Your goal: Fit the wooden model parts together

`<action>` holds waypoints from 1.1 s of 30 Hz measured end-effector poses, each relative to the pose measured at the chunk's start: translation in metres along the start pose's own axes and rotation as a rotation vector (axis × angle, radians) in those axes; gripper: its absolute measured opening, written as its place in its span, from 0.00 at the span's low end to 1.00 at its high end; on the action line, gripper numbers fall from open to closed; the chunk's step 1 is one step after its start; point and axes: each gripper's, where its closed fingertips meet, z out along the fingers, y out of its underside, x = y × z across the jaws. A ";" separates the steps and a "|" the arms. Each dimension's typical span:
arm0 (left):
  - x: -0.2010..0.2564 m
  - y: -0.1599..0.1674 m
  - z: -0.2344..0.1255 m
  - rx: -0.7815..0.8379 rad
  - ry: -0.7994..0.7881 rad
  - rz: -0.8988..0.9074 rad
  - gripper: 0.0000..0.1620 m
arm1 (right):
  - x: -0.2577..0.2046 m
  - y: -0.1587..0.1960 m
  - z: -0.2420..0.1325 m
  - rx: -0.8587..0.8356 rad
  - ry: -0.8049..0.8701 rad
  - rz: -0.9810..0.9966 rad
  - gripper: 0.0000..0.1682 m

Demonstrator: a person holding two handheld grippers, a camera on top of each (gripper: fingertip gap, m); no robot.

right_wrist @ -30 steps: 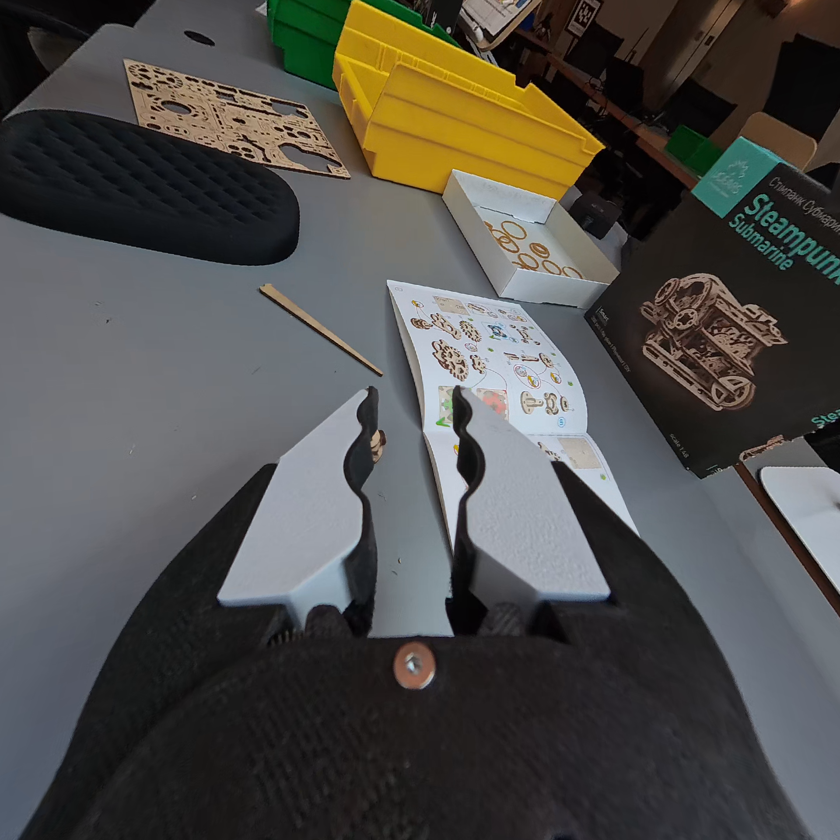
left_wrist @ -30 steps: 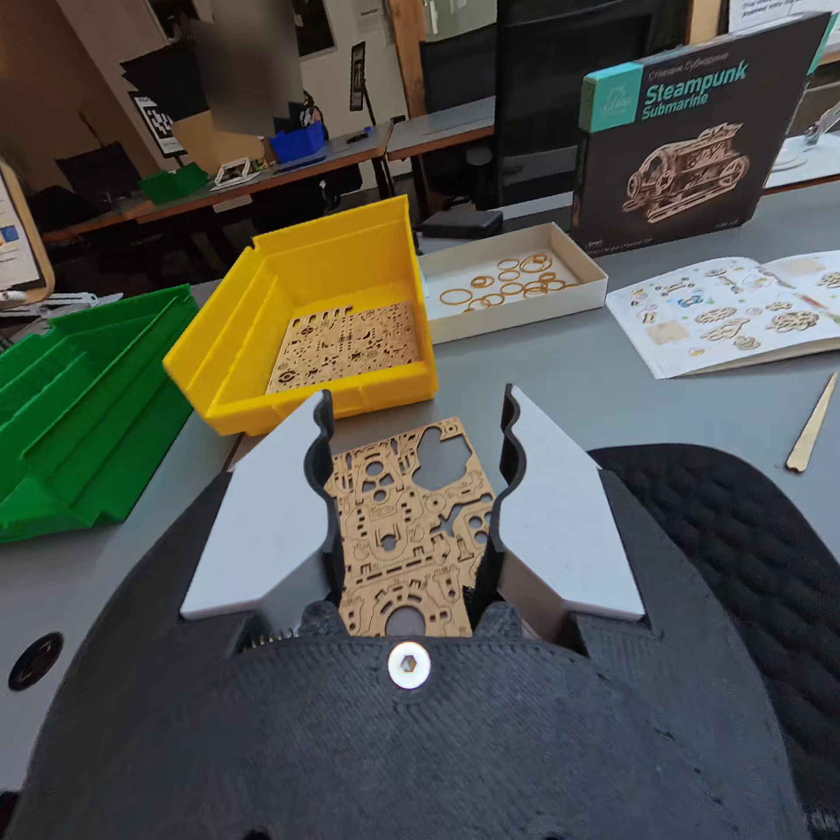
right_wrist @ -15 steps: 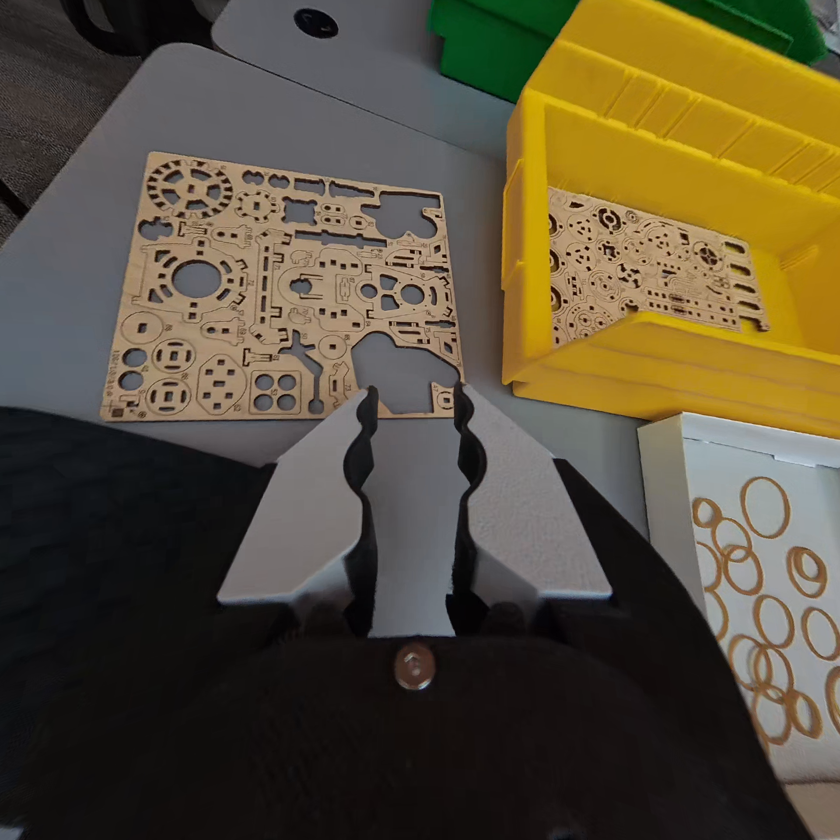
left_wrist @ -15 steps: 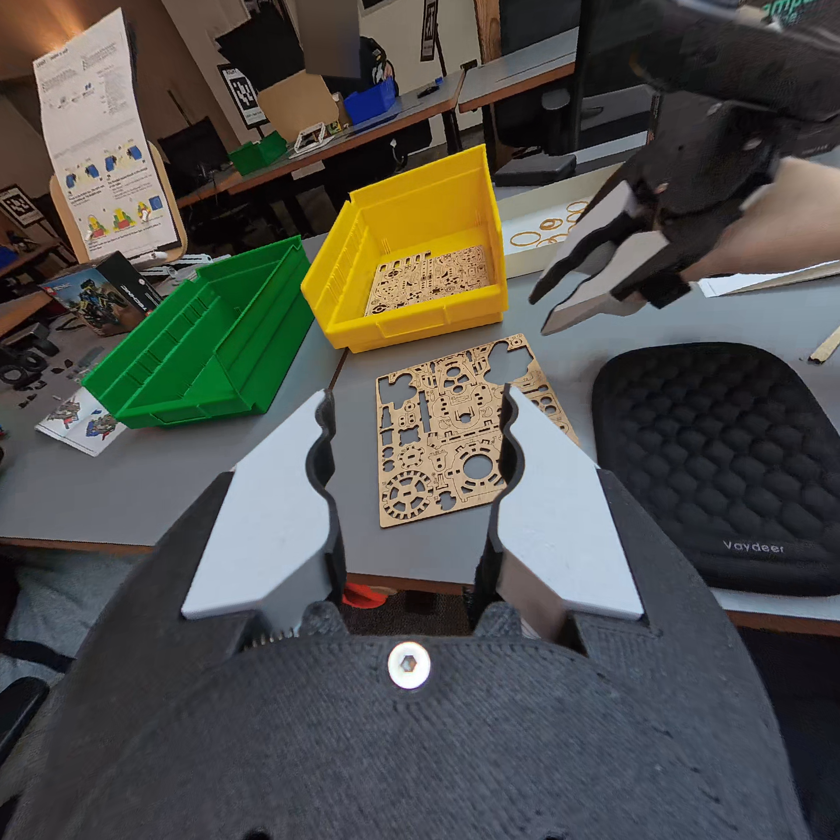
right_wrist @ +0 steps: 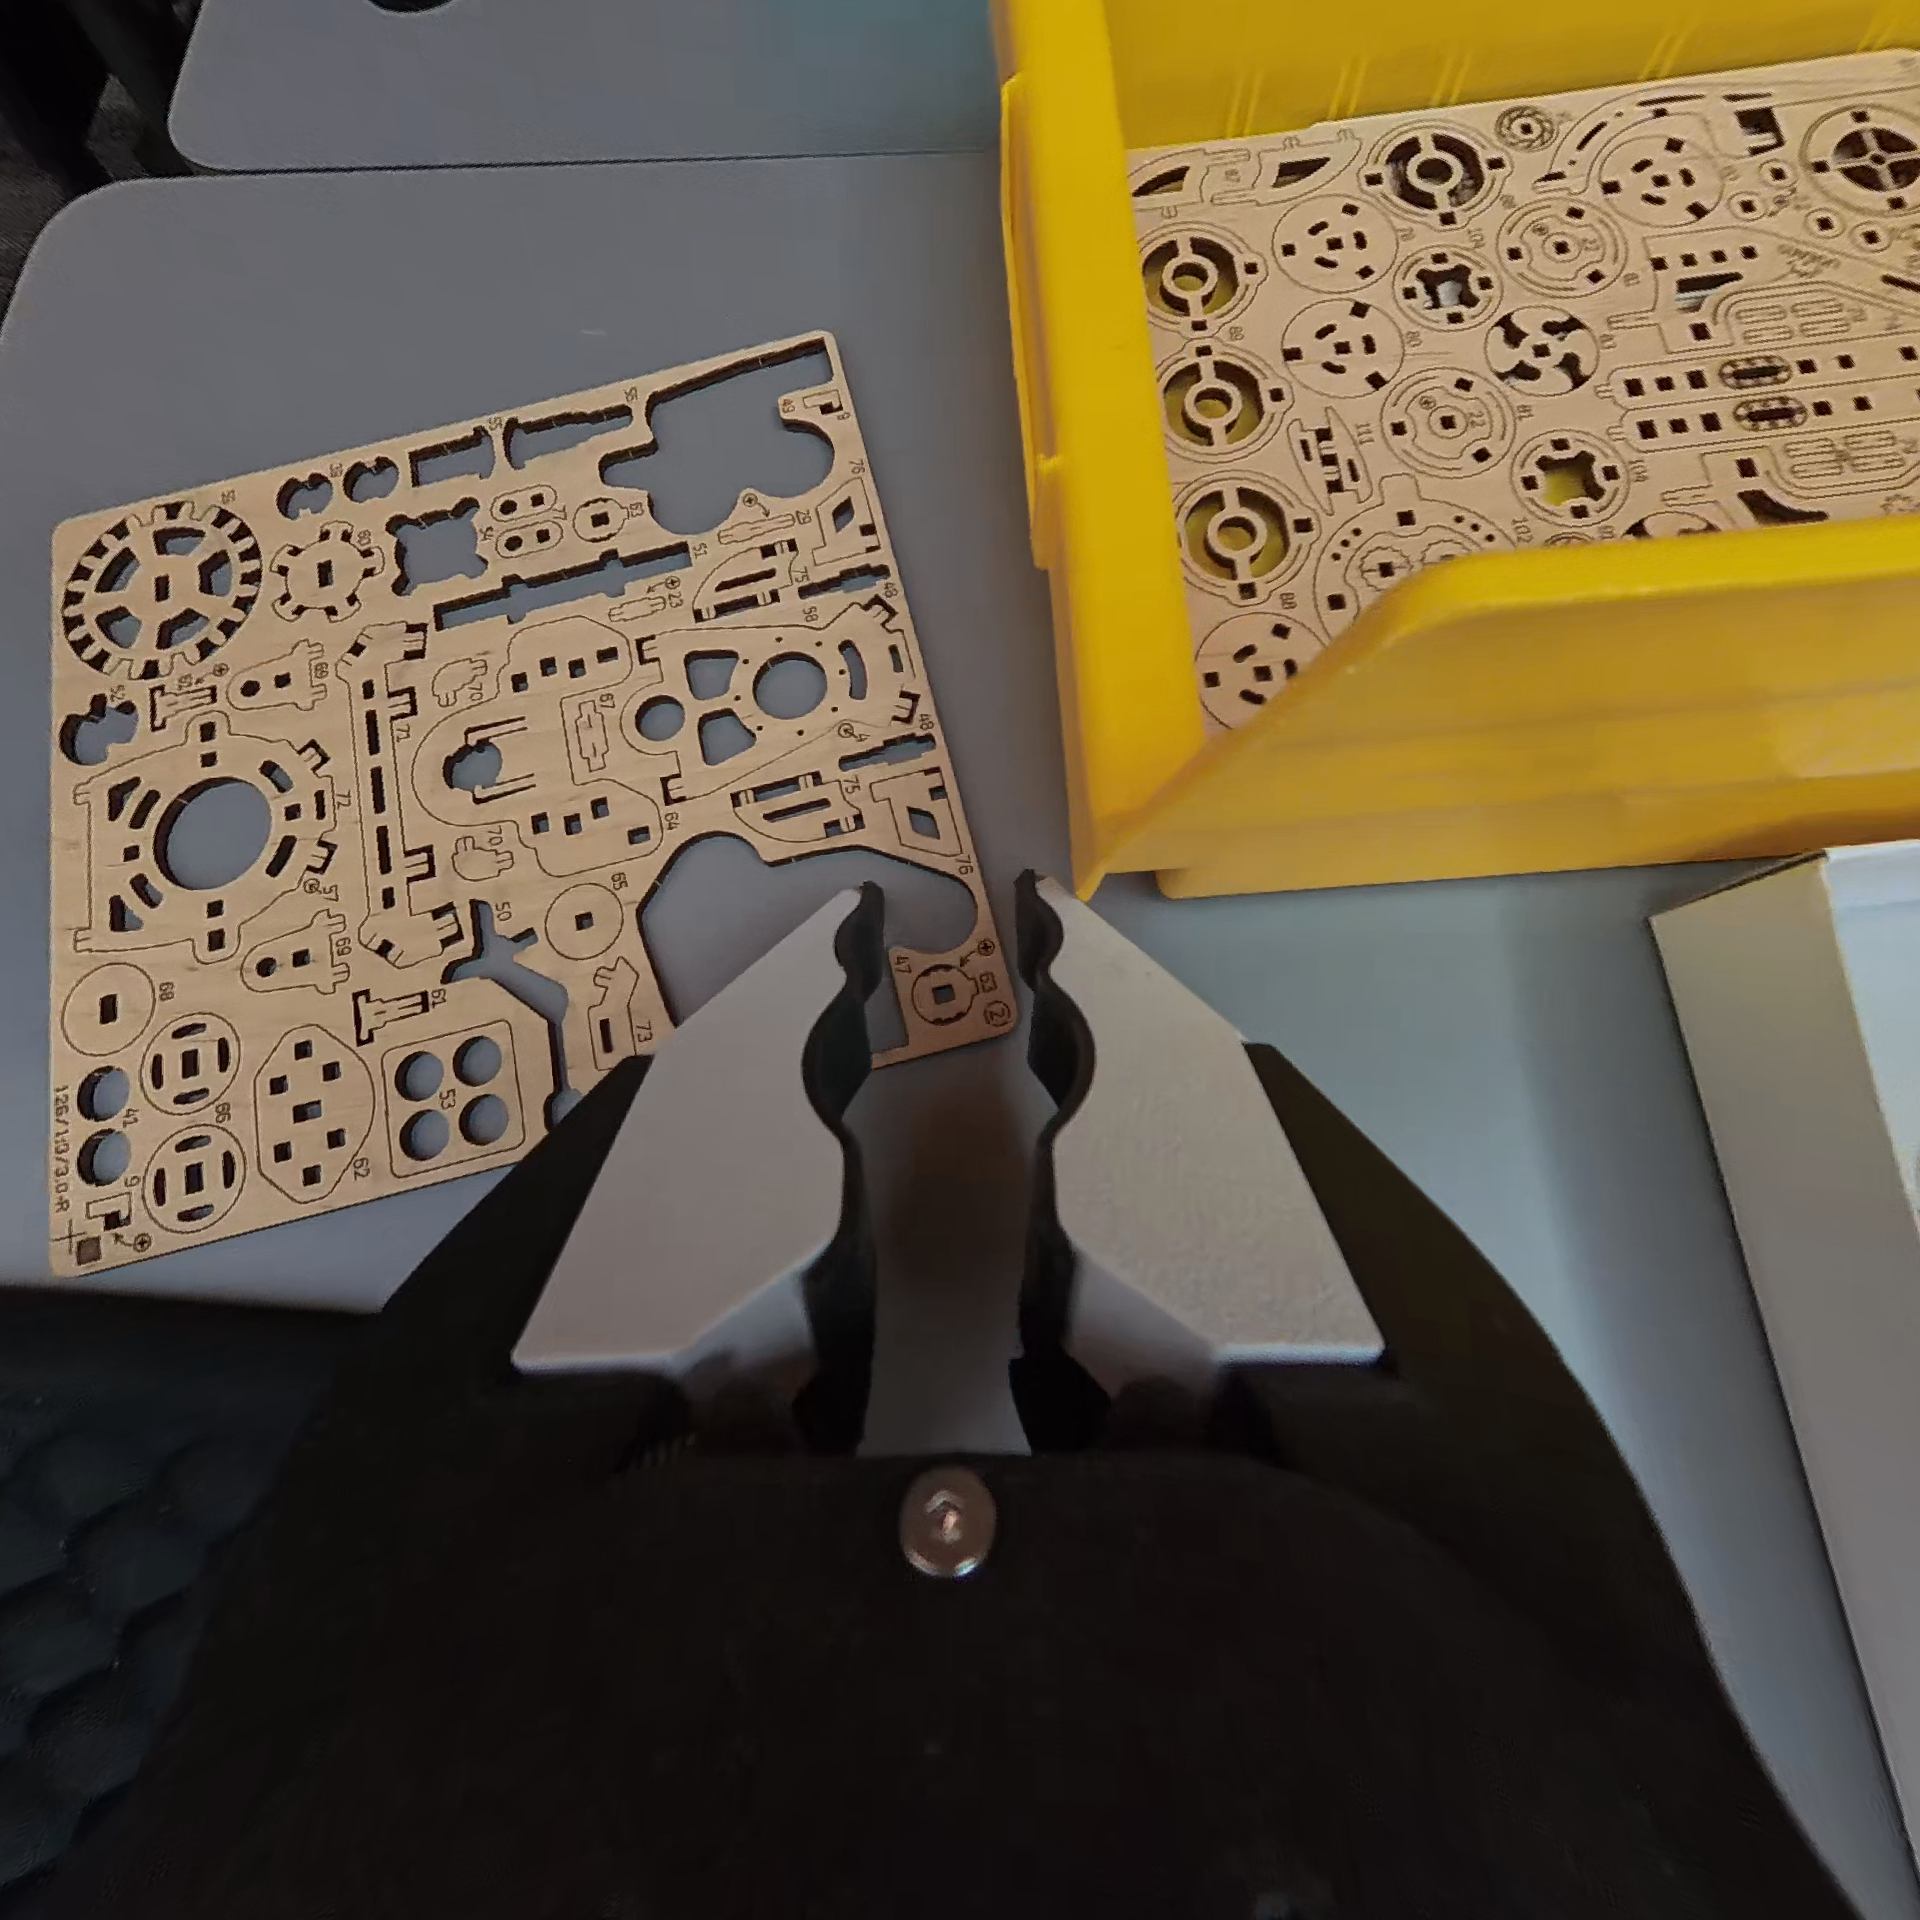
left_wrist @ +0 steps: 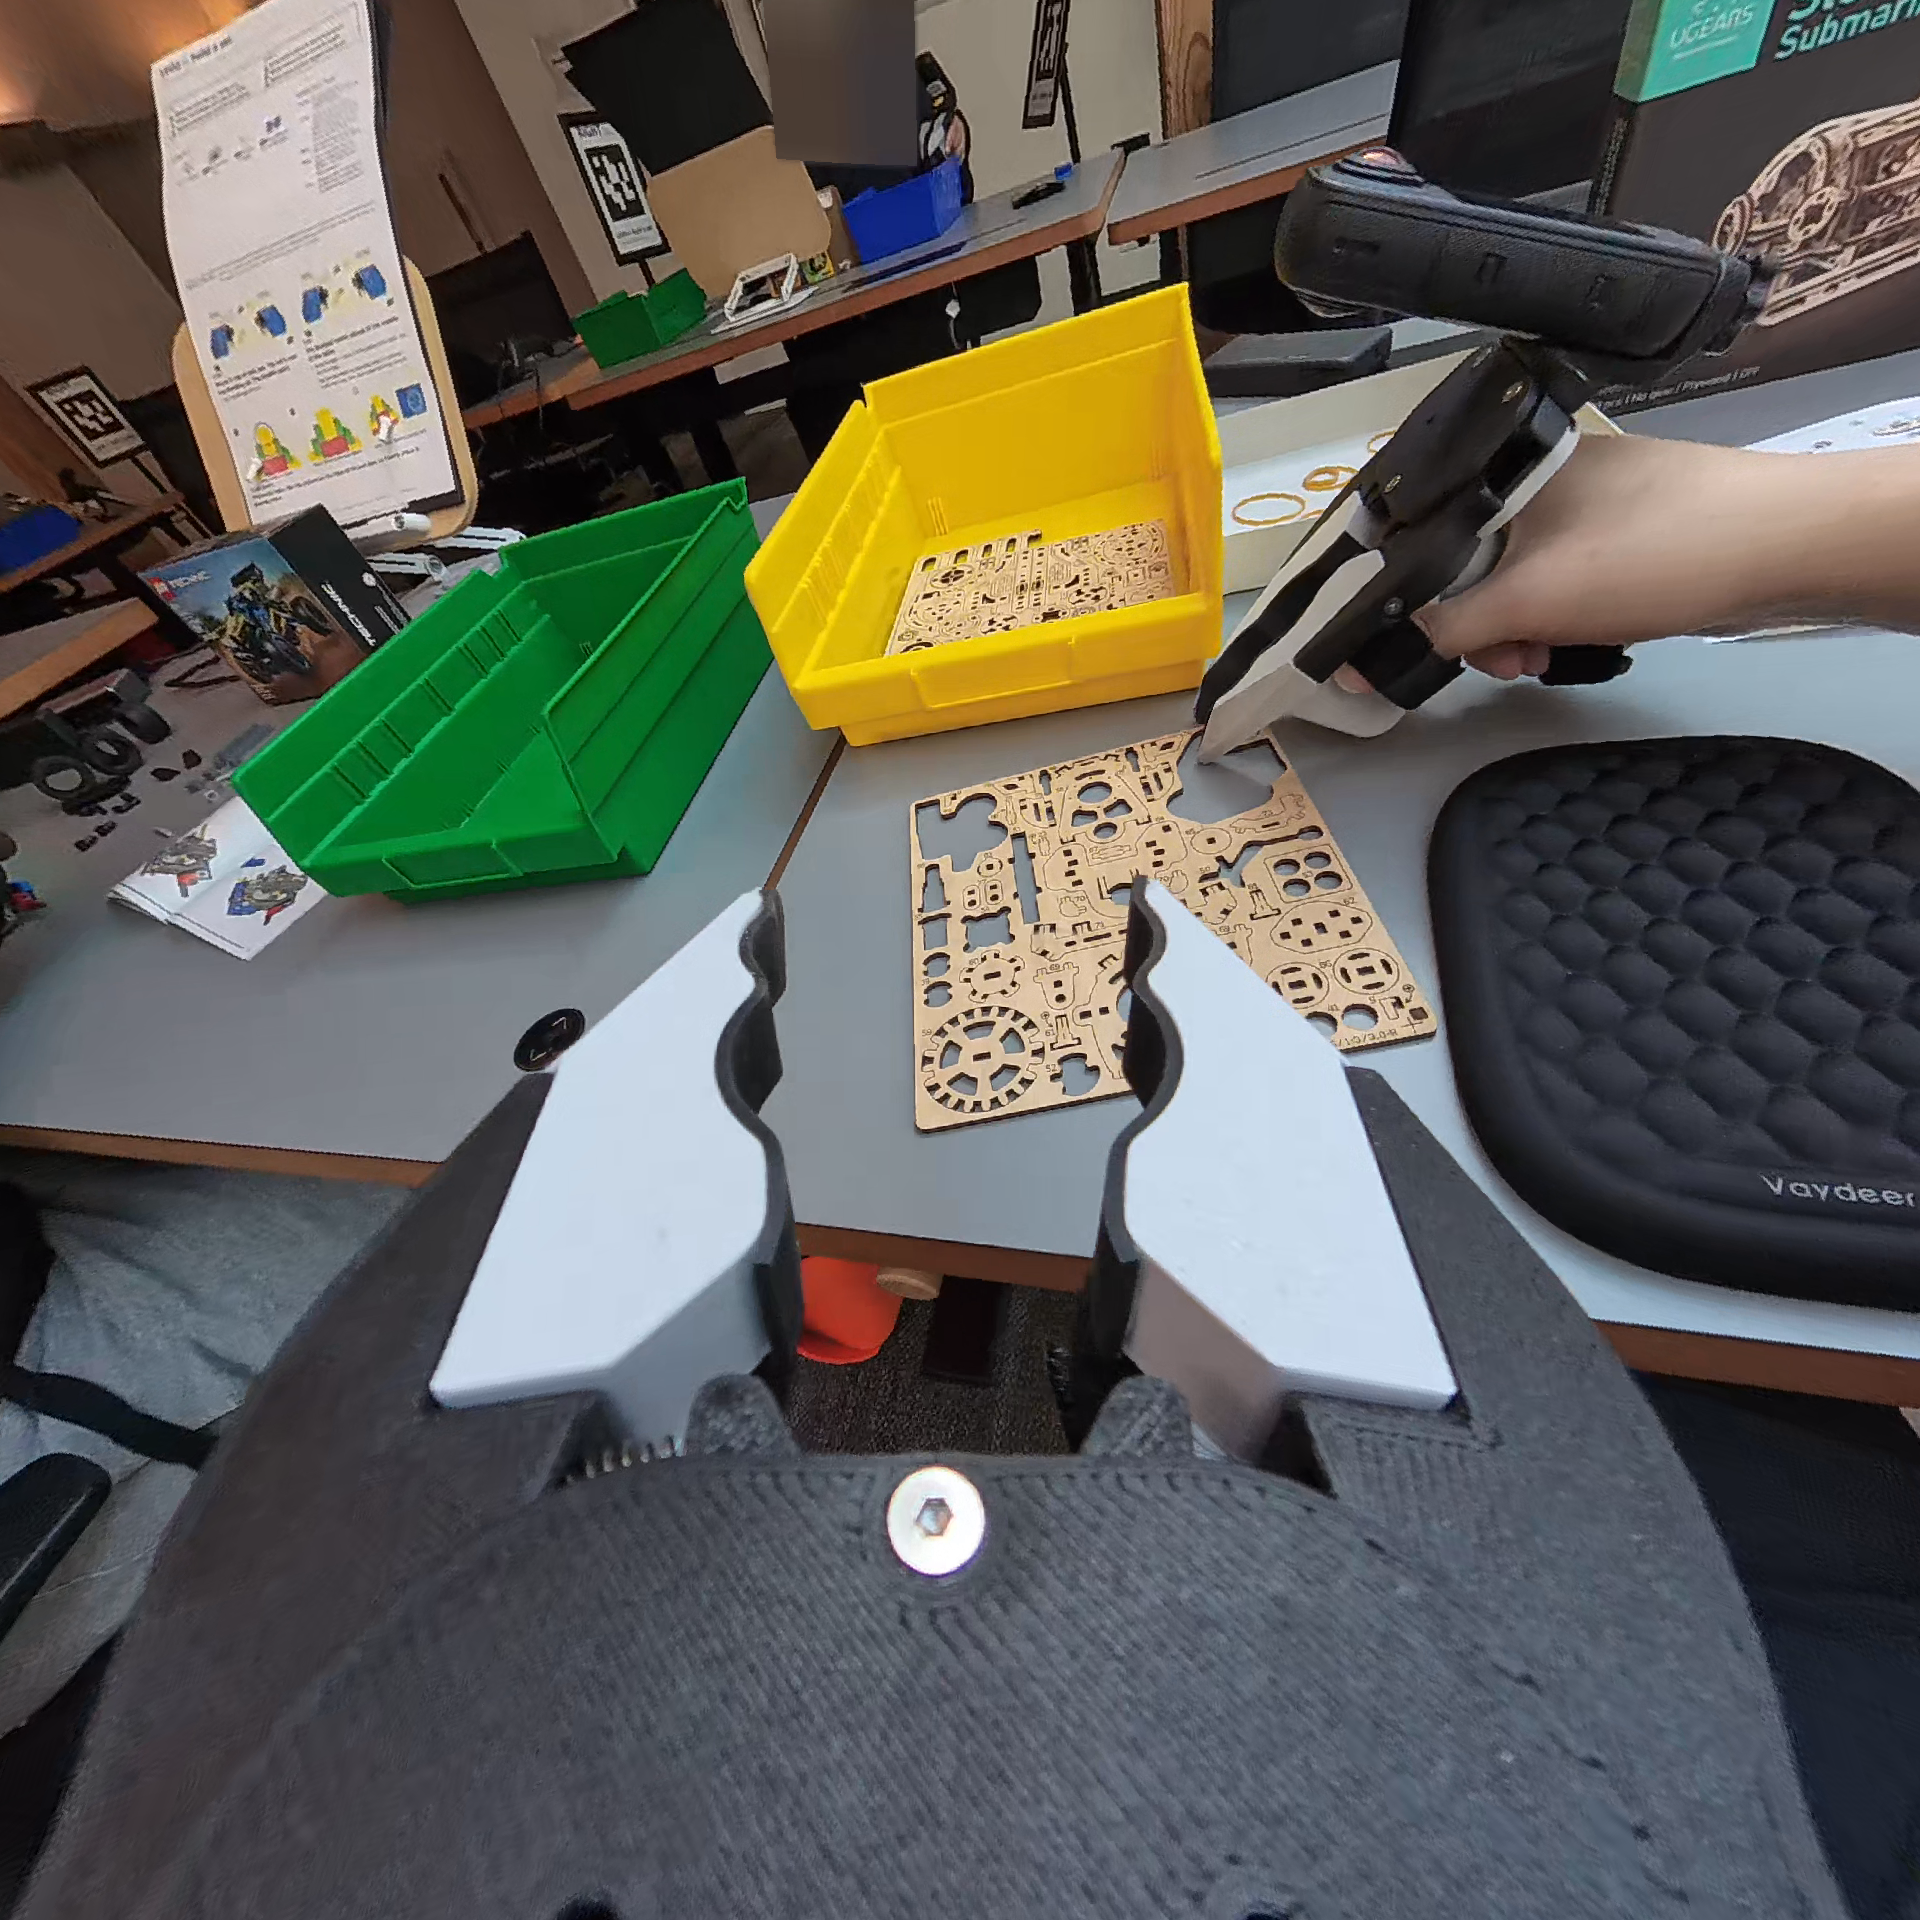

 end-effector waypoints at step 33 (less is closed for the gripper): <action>-0.009 0.037 0.145 -0.214 1.015 -0.482 0.34 | -0.034 -0.063 -0.077 0.321 0.183 -0.307 0.01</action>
